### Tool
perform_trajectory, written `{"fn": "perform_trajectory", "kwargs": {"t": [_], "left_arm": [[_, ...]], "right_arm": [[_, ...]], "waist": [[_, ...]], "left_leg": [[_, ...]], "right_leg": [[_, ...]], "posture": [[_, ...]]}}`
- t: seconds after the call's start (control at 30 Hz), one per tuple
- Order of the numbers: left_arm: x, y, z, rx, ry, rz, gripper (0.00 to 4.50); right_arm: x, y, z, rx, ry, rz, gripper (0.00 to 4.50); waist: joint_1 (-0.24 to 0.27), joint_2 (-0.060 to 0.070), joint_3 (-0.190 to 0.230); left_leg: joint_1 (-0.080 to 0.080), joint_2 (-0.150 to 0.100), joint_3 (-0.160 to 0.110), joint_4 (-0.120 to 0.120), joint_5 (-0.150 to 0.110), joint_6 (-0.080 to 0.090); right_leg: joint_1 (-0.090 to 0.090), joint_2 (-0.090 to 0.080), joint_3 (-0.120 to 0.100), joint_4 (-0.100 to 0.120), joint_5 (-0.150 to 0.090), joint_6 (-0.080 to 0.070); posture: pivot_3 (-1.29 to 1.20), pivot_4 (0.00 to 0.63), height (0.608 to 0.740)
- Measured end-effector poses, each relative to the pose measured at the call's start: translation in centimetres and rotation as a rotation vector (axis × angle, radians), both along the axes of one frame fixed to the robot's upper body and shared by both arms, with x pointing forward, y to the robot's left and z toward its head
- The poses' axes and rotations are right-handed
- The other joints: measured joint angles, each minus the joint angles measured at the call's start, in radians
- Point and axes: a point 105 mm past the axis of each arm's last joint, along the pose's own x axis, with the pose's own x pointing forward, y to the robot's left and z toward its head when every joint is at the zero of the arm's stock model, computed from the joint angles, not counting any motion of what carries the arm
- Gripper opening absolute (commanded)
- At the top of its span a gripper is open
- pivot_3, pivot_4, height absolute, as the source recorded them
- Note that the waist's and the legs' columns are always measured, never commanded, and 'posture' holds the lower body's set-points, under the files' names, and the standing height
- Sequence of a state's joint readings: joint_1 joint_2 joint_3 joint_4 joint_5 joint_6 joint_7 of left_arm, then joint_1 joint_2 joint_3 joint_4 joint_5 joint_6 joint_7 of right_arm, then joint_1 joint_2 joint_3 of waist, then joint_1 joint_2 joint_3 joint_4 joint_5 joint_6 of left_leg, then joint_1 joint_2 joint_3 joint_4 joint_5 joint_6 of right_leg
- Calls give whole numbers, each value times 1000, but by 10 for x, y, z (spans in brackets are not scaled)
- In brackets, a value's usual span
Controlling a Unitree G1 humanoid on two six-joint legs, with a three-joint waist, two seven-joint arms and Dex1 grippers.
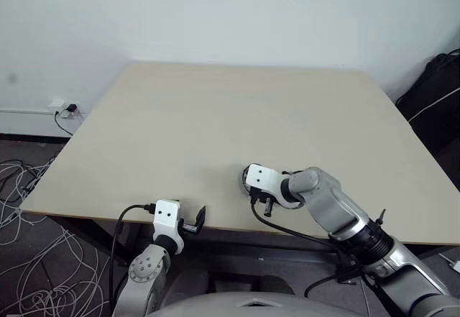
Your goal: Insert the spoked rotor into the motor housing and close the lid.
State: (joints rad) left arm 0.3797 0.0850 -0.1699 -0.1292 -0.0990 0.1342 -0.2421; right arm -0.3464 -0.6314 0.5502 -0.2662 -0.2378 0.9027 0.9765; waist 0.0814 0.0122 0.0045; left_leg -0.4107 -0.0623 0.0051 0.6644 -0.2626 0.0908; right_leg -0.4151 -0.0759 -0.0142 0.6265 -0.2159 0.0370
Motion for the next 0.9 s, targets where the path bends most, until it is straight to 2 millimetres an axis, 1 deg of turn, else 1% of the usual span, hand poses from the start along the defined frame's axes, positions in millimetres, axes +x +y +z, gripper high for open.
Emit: {"fn": "perform_trajectory", "kwargs": {"t": [0.17,0.27,0.4,0.57,0.7,0.9], "left_arm": [[1,-1,2,-1,2,-6,4500],[2,-1,3,-1,2,-9,4500],[3,-1,6,1,-5,-15,4500],[3,-1,7,6,-4,-19,4500],[5,-1,12,14,-21,-29,4500],[14,-8,25,23,-68,-81,4500]], "right_arm": [[-2,-21,0,-73,-12,6,71],[-4,-23,-1,-89,-18,42,71],[-10,-15,-3,-83,-13,118,71],[-14,-5,-5,-67,-12,160,71],[-12,4,-6,-51,-21,181,71],[-9,11,-7,-45,-34,204,71]], "waist": [[-2,-1,1],[-6,-1,1],[-9,-2,2],[-11,-5,3],[-12,-6,4],[-23,-7,4]], "left_leg": [[0,0,0,0,0,0],[0,0,0,0,0,0],[0,1,0,0,0,0],[0,1,0,1,0,0],[0,1,0,1,0,0],[1,1,0,1,0,0]], "right_leg": [[0,0,0,0,0,0],[0,0,-1,0,0,1],[0,1,0,0,-1,1],[0,1,0,0,-1,2],[0,1,0,1,-1,2],[1,2,0,2,0,2]], "posture": [[0,0,740],[0,0,740],[0,0,740],[0,0,740],[0,0,740],[0,0,740]]}}
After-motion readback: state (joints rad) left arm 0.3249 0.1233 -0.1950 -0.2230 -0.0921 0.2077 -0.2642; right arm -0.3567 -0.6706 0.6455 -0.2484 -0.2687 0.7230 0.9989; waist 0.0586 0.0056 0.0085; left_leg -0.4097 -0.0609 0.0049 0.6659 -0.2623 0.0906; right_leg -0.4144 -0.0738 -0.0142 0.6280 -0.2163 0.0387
